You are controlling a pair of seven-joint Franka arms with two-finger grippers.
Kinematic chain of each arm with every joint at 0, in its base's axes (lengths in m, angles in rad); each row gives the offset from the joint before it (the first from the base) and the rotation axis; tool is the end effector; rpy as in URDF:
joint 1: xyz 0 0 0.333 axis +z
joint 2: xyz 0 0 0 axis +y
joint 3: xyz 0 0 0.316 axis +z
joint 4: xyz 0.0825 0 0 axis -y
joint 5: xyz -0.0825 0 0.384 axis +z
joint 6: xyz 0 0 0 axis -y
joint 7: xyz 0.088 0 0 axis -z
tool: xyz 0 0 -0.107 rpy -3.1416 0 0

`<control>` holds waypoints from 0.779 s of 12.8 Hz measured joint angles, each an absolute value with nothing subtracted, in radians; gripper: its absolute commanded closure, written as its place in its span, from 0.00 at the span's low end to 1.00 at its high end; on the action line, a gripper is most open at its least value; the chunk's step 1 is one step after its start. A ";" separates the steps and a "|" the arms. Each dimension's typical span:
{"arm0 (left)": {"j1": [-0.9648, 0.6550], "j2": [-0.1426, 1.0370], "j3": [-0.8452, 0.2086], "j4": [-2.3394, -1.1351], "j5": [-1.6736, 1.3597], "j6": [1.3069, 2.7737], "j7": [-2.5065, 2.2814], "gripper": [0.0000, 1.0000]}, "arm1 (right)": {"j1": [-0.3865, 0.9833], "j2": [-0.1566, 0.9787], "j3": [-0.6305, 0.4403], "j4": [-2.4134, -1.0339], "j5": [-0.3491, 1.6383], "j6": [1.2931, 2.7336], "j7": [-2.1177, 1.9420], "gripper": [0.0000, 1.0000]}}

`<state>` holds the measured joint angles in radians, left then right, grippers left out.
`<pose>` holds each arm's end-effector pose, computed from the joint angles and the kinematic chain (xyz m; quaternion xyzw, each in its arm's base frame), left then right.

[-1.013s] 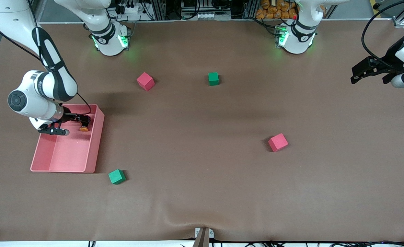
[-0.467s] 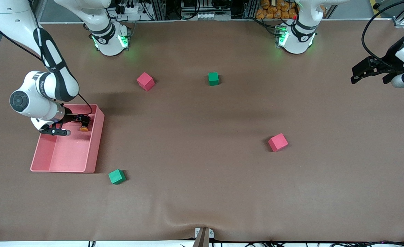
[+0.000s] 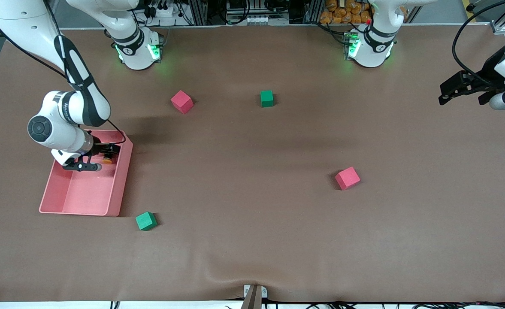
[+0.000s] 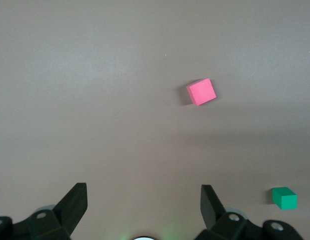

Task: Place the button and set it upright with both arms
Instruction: 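Lower the right gripper around the button body and close it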

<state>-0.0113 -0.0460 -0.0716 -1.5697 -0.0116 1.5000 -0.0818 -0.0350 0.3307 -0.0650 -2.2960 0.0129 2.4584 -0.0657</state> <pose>0.5310 -0.0464 0.6438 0.9999 -0.0008 -0.0122 0.0032 0.5078 -0.0522 0.1916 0.9962 -0.0215 -0.0839 0.0001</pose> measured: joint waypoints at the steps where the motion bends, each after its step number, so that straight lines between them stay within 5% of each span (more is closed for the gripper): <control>1: -0.011 -0.046 -0.071 -1.570 -0.012 1.500 -0.082 0.00 | -0.035 0.336 -0.065 -2.296 0.013 2.458 -0.066 0.00; 10: -0.011 -0.046 -0.071 -1.570 -0.012 1.500 -0.082 0.00 | -0.035 0.376 -0.067 -2.296 0.013 2.470 -0.066 0.00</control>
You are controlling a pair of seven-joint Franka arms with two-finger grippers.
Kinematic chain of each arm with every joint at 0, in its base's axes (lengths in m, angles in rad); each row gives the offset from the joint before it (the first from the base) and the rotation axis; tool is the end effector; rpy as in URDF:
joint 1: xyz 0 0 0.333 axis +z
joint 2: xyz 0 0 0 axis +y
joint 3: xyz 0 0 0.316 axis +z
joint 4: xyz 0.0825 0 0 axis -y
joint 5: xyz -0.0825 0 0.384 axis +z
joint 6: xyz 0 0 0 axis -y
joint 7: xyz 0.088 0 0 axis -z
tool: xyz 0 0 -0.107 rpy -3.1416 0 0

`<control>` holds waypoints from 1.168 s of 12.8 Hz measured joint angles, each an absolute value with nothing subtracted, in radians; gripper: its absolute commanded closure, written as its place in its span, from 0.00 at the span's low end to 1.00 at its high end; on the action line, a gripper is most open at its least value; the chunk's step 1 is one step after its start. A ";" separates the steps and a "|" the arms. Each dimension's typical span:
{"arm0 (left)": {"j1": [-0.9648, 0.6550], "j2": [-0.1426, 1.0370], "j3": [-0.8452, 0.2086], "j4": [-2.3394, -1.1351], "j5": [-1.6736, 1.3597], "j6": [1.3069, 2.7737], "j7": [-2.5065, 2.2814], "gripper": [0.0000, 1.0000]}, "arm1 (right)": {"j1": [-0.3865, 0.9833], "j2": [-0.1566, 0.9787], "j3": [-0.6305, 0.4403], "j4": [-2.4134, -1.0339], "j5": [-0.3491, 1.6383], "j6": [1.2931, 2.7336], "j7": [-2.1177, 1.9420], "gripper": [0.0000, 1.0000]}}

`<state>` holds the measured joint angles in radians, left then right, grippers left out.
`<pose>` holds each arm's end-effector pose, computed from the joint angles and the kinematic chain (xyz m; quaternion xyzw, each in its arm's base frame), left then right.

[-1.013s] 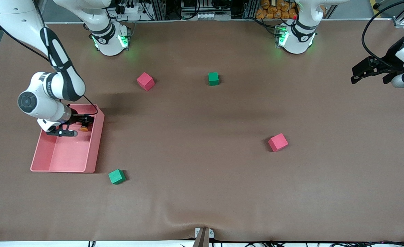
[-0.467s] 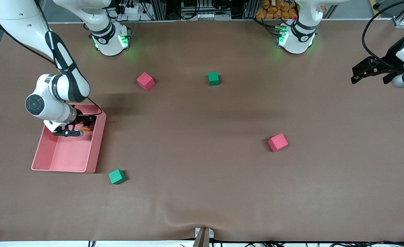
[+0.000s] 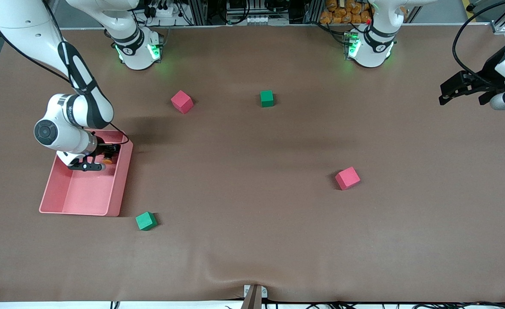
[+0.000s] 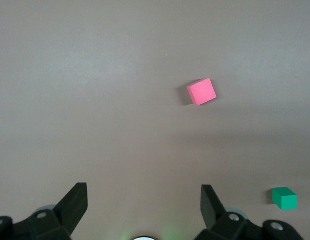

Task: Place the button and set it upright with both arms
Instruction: 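Lower the right gripper around the button body and close it, then lift the button out of the tray with the right gripper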

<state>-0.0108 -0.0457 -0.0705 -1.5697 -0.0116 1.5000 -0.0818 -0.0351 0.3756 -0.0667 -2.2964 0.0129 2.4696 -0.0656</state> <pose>0.5312 -0.0456 0.6437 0.9999 0.0000 -0.0124 0.0032 0.5021 -0.0530 0.1695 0.9946 -0.0224 -0.1009 0.0005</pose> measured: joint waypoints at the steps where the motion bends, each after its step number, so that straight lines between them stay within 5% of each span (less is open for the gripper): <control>1: -0.011 -0.045 -0.070 -1.570 -0.012 1.500 -0.082 0.00 | -0.035 0.381 -0.067 -2.296 0.013 2.475 -0.066 0.00; 9: -0.011 -0.044 -0.070 -1.570 -0.012 1.500 -0.082 0.00 | -0.038 0.391 -0.068 -2.293 0.013 2.448 -0.061 0.00; 11: -0.011 -0.044 -0.070 -1.570 -0.012 1.500 -0.082 0.00 | -0.038 0.391 -0.069 -2.293 0.013 2.447 -0.060 0.61; 12: -0.011 -0.044 -0.070 -1.570 -0.012 1.500 -0.082 0.00 | -0.038 0.388 -0.069 -2.292 0.013 2.441 -0.060 0.82; 15: -0.011 -0.044 -0.070 -1.570 -0.012 1.500 -0.082 0.00 | -0.038 0.379 -0.071 -2.292 0.013 2.426 -0.060 0.88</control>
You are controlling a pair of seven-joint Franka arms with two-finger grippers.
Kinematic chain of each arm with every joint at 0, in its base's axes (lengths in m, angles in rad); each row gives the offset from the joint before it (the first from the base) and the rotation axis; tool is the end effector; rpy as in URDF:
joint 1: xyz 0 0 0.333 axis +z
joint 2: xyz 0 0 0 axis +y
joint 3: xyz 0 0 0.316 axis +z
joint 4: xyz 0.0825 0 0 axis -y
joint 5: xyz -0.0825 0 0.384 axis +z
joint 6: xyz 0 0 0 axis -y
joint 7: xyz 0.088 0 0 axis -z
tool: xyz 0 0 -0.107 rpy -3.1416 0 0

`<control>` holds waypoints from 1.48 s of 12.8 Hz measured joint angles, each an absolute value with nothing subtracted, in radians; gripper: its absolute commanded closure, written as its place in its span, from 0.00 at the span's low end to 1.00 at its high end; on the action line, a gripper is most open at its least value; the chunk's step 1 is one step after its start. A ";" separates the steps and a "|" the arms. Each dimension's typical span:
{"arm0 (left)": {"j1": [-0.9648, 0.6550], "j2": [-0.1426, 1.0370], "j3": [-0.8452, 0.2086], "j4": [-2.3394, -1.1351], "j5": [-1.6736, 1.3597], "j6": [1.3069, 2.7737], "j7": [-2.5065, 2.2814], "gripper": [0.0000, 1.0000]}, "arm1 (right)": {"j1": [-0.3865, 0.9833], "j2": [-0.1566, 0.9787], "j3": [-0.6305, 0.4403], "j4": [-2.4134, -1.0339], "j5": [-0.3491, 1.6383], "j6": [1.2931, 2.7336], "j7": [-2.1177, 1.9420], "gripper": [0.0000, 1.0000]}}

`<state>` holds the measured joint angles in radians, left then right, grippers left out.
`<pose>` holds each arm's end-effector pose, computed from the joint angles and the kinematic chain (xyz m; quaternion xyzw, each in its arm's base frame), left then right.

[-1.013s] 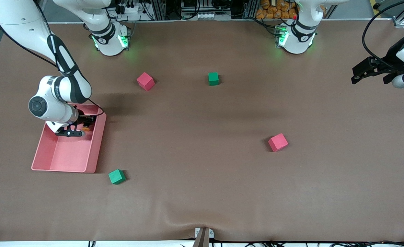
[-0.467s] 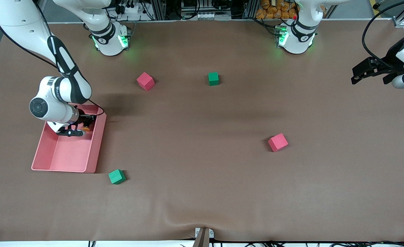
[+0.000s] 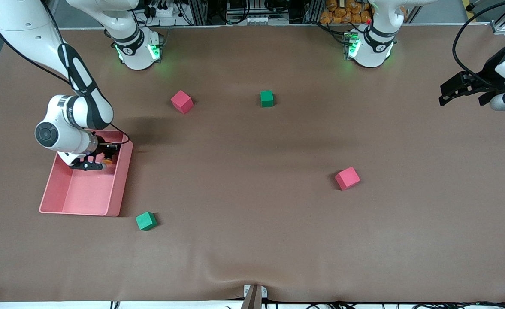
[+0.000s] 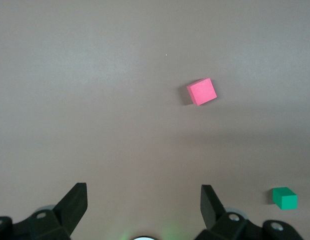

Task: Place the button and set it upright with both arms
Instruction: 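Lift the button out of the tray with the right gripper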

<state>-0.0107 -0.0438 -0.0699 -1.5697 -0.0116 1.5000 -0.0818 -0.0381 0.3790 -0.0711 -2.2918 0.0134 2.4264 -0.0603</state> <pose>0.5318 -0.0452 0.6427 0.9999 0.0003 -0.0133 0.0032 0.4977 -0.0564 0.1666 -0.9921 0.0289 0.1217 0.0007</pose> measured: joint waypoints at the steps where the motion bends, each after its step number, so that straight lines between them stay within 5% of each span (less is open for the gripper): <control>1: -0.011 -0.044 -0.070 -1.570 -0.012 1.500 -0.082 0.00 | -0.038 0.377 -0.071 -2.292 0.013 2.423 -0.060 0.99; 10: -0.011 -0.044 -0.070 -1.570 -0.012 1.500 -0.082 0.00 | -0.044 0.371 -0.075 -2.250 0.013 2.424 -0.140 1.00; 16: -0.010 -0.044 -0.069 -1.570 -0.012 1.500 -0.082 0.00 | -0.100 0.363 -0.077 -1.950 0.013 2.099 -0.295 1.00; 19: -0.010 -0.044 -0.069 -1.570 -0.012 1.500 -0.081 0.00 | -0.096 0.362 -0.071 -1.852 0.013 2.071 -0.367 1.00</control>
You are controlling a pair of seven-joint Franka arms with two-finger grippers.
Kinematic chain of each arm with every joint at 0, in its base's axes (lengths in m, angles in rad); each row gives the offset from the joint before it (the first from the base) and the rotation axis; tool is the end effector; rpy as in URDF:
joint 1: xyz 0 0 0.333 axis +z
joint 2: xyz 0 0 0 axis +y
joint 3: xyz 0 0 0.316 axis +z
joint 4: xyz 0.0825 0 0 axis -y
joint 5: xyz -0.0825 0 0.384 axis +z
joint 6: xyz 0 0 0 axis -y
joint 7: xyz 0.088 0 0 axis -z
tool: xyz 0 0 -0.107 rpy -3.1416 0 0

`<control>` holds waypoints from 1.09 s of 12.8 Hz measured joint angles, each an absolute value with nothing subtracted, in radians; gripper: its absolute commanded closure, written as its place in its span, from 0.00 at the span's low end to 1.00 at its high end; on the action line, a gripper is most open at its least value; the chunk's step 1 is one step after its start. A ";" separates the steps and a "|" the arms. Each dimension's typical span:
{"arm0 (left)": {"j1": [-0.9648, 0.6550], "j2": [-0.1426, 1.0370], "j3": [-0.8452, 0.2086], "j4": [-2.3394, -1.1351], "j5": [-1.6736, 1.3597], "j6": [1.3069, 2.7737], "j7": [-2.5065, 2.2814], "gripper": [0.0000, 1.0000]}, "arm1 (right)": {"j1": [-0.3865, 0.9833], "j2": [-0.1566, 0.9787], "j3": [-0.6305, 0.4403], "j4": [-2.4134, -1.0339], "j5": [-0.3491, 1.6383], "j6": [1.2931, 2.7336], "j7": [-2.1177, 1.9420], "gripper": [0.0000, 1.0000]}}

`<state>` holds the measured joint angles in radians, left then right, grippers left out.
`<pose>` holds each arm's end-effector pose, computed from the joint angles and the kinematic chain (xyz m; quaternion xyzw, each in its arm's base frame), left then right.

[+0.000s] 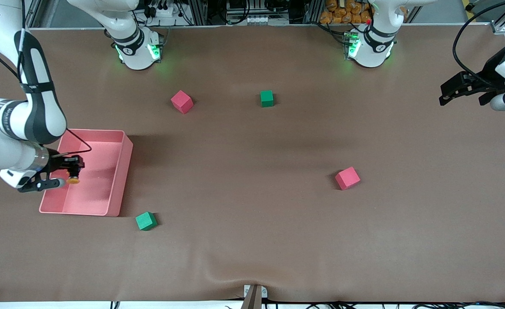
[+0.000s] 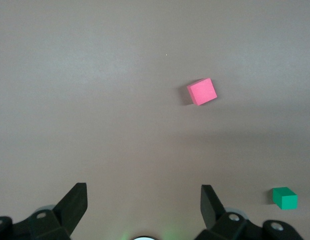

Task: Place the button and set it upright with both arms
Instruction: 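Lift the button out of the tray with the right gripper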

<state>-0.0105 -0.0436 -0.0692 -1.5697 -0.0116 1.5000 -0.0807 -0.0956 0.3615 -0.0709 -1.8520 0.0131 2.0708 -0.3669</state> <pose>0.5319 -0.0447 0.6426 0.9999 0.0002 -0.0134 0.0032 0.6096 -0.0993 0.3174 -0.9927 -0.0976 0.0702 0.0118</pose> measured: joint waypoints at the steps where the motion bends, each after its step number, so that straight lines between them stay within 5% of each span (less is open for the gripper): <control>1: -0.010 -0.044 -0.069 -1.570 -0.012 1.500 -0.081 0.00 | -0.087 0.362 -0.068 -1.825 0.013 2.070 -0.403 1.00; 8: -0.010 -0.043 -0.069 -1.570 -0.012 1.500 -0.080 0.00 | 0.147 0.361 -0.052 -1.671 0.013 2.039 -0.439 1.00; 14: -0.010 -0.043 -0.069 -1.570 -0.012 1.500 -0.080 0.00 | 0.441 0.395 -0.048 -1.665 0.015 2.054 0.148 1.00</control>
